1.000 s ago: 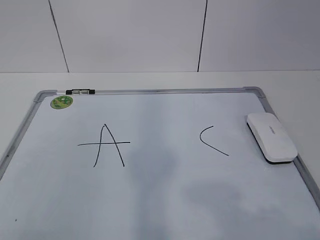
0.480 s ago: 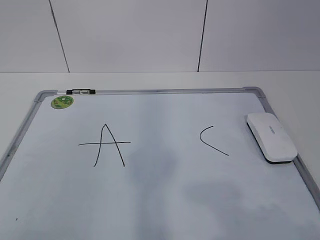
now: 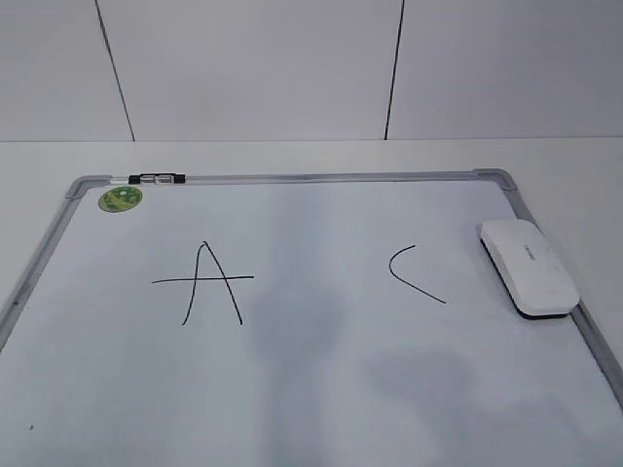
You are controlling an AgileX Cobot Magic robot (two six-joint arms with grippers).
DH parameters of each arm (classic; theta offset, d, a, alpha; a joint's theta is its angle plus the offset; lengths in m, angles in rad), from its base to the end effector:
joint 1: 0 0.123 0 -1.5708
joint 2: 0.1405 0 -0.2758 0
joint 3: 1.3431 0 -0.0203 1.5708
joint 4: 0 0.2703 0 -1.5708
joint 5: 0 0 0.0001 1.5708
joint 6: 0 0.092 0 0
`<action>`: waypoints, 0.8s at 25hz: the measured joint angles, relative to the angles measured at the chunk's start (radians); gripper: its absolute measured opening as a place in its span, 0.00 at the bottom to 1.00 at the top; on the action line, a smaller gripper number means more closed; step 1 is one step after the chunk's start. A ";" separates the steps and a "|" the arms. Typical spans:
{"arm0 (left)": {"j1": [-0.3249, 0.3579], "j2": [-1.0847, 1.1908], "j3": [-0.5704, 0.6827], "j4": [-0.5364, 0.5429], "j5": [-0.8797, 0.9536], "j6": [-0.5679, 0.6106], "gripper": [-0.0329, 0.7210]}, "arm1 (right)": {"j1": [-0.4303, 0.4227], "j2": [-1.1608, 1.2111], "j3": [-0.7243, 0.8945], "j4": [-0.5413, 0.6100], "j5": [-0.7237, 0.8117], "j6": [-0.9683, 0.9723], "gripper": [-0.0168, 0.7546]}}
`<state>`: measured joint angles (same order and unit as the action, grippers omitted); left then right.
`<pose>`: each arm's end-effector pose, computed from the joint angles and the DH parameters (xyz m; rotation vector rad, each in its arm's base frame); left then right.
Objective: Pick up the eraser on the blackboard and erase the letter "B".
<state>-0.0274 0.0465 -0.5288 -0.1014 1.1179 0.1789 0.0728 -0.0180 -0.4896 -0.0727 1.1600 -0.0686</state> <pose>0.0237 -0.0090 0.2894 0.2249 2.1028 -0.0327 0.0167 -0.0049 0.2758 -0.1427 2.1301 -0.0858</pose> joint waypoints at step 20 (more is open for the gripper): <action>0.000 -0.035 0.000 -0.025 -0.002 0.000 0.35 | 0.000 0.000 0.000 -0.006 -0.001 0.000 0.28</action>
<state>-0.0274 0.0116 -0.5288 -0.1267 1.1163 0.1789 0.0728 -0.0180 -0.4896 -0.0790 1.1586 -0.0686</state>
